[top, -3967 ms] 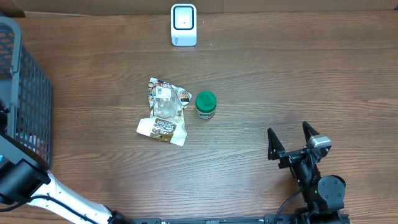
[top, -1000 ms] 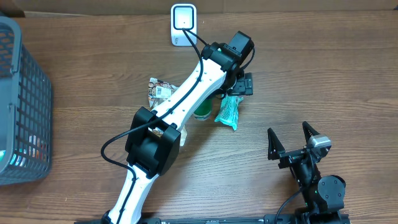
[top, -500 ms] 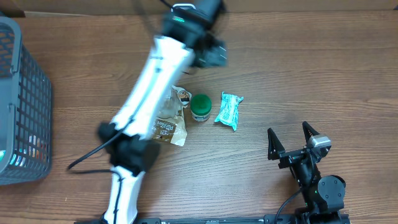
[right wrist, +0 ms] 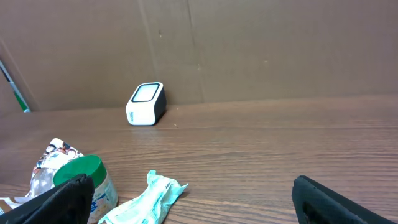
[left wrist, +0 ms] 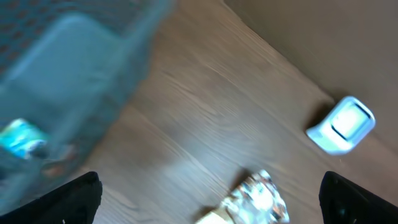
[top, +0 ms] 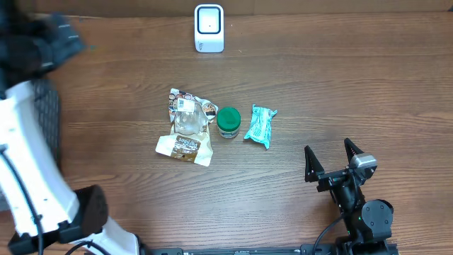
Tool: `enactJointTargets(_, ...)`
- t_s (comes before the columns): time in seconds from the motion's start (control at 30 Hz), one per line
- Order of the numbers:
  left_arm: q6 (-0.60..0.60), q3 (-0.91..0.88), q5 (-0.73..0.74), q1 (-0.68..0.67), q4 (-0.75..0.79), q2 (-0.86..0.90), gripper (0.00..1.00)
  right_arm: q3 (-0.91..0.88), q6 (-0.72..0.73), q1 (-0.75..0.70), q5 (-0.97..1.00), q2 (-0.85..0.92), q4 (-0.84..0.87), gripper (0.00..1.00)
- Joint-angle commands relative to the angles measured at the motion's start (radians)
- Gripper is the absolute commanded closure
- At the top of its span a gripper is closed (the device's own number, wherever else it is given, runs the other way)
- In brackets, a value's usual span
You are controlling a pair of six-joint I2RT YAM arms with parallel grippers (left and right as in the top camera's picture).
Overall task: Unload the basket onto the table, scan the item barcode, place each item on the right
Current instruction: 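Release the tissue pack and withdraw the left gripper to the basket, then reach into the basket with the left gripper and grasp the orange packet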
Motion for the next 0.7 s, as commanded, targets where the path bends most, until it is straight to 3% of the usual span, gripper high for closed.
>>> enactJointTargets(0.0,0.099,-0.003,0.154,0.186,-0.005,-0.023,0.00,-0.011,-0.003,0.004,-0.002,-0.009,0.005,0.00)
enactJointTargets(0.3,0.037,-0.294,0.238,0.633,0.035,-0.031,0.00,-0.011,-0.003,0.004,-0.002,-0.009,0.005,0.00)
enactJointTargets(0.43,0.056,-0.446,0.250,0.714,0.106,-0.031,0.00,-0.011,-0.003,0.004,-0.002,-0.009,0.005,0.00)
enactJointTargets(0.67,0.174,-0.690,0.213,0.736,0.275,-0.027,0.00,-0.011,-0.003,0.004,-0.002,-0.009,0.005,0.00)
